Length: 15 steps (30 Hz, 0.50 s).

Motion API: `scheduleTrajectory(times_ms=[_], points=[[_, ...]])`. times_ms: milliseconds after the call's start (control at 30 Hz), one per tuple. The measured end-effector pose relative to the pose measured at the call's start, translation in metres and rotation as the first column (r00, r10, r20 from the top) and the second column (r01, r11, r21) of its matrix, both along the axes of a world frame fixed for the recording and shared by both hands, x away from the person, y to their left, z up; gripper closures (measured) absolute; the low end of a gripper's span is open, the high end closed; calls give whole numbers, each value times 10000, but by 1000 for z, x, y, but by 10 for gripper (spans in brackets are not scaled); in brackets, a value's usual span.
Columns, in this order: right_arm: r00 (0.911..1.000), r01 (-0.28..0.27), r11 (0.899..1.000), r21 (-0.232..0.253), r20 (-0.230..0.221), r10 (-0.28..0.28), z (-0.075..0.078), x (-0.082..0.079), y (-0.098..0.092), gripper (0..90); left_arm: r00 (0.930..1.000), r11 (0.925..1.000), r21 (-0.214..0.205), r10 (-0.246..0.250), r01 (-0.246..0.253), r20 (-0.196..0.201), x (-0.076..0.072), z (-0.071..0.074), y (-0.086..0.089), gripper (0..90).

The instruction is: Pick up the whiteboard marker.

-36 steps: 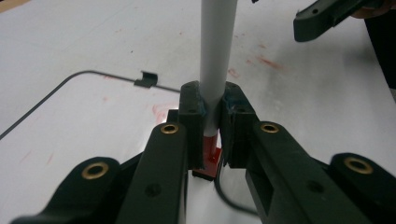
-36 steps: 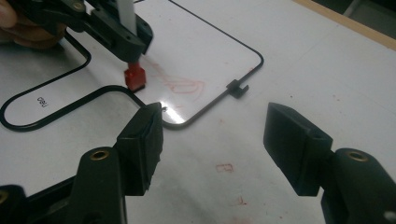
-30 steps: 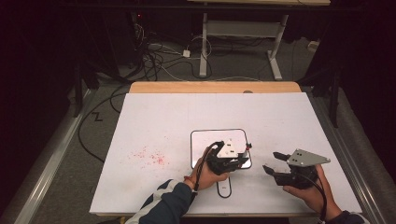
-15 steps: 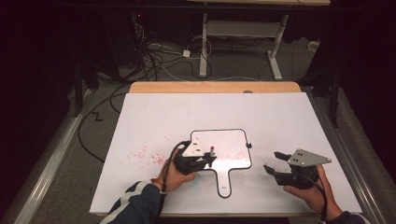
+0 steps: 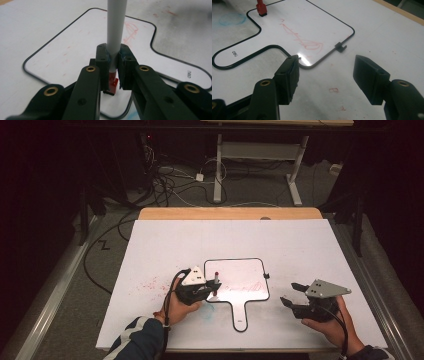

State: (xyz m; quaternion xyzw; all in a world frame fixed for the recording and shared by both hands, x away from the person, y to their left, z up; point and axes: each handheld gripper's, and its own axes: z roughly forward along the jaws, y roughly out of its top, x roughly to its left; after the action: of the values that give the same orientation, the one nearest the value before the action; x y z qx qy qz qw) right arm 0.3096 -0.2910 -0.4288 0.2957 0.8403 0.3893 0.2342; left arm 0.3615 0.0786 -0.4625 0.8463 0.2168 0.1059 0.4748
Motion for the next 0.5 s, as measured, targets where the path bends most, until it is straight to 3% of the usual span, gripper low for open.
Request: scheduleTrajectory(times_ms=[100,333,500], points=[[10000,-20,10000,6,3,20,0,0,0,384,9995,9995,19,-300,299,81,1,0,-15,788],[10000,-15,10000,30,8,15,0,-1,-1,385,9988,9987,-172,-474,476,108,5,-1,-34,788],[10000,-60,10000,-18,16,60,0,0,-1,384,9978,9979,-79,-638,640,190,12,0,-49,788]])
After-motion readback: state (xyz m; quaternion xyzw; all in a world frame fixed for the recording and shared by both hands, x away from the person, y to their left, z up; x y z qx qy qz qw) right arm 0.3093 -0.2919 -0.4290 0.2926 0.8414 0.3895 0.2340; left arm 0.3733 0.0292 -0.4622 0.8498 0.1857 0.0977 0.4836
